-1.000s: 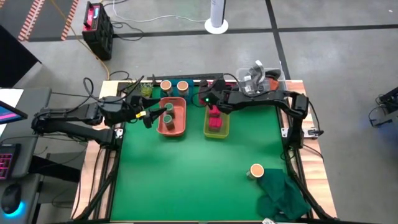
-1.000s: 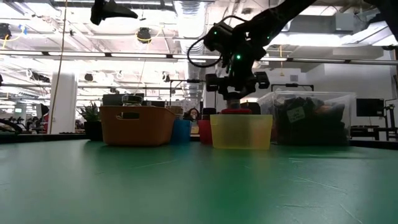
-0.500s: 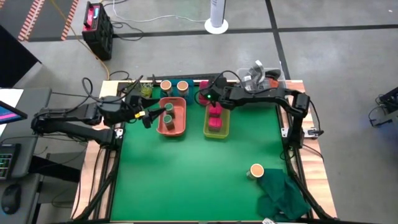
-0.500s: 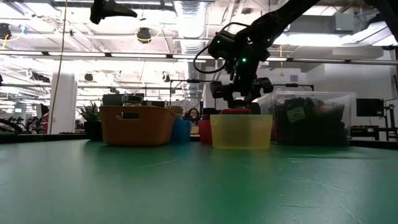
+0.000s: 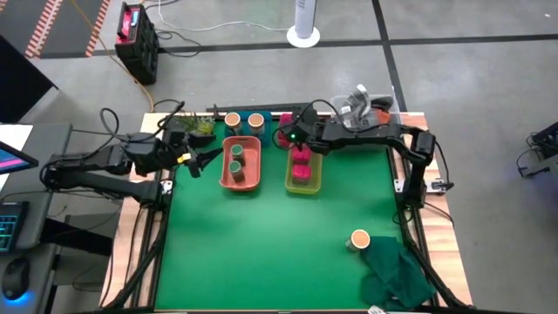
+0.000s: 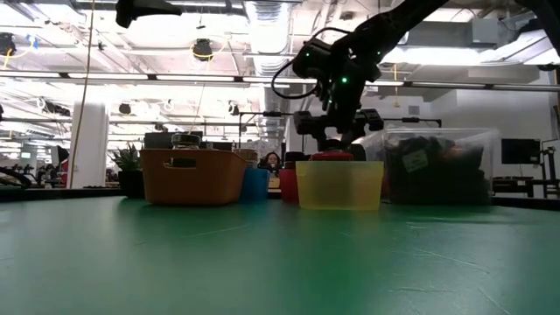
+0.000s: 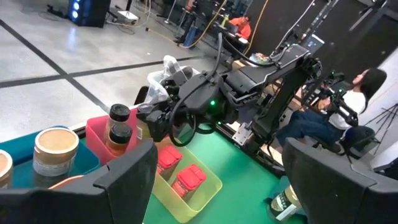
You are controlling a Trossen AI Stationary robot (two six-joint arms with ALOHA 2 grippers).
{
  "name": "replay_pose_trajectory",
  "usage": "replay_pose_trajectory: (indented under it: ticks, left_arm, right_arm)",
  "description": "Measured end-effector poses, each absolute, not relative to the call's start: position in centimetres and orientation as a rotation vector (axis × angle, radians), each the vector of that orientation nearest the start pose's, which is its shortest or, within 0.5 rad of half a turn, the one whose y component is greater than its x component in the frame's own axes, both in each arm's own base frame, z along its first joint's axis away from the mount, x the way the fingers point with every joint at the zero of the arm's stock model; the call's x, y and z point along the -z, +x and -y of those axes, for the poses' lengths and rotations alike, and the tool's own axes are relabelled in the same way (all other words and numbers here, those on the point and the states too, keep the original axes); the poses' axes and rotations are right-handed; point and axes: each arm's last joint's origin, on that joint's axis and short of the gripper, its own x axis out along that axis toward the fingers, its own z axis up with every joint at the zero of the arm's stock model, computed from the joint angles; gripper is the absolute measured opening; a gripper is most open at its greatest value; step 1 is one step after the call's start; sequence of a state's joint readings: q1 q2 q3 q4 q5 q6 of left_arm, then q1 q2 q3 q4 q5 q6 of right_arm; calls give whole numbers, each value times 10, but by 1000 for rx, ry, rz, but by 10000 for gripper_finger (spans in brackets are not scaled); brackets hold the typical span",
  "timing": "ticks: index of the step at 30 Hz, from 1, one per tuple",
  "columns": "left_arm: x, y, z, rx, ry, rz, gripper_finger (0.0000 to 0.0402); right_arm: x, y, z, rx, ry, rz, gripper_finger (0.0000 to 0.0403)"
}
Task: Sort spices by type
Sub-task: Put the black seasoning bottle into the red bin upright, then put the brown seasoning bottle into the blue bin
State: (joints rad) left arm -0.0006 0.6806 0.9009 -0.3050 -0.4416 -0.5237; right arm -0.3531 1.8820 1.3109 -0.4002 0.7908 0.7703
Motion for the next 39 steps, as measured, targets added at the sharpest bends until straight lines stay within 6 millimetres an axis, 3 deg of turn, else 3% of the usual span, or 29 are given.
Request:
replay_pose_trajectory:
  ticks: [6,18,25,32,36,39]
  left_arm:
    - [-374,135,-12,-433,-509,33,327]
    - [-374,135,-12,-430,-506,33,327]
    - [-375,135,-12,-429,-498,37,327]
    - [-374,135,-12,-430,-480,31,327]
    - [-372,134,-12,-437,-480,8,327]
    - [-367,134,-12,-452,-506,-39,327]
  right_arm:
    - [-198,358,153,1349,399,-538,259]
    - [-196,362,141,1316,378,-570,348]
    - [-204,351,139,1304,359,-655,363]
    - [-242,332,137,1261,276,-665,362]
    - [-270,317,124,1171,196,-717,361]
    - [-296,302,113,1025,268,-751,361]
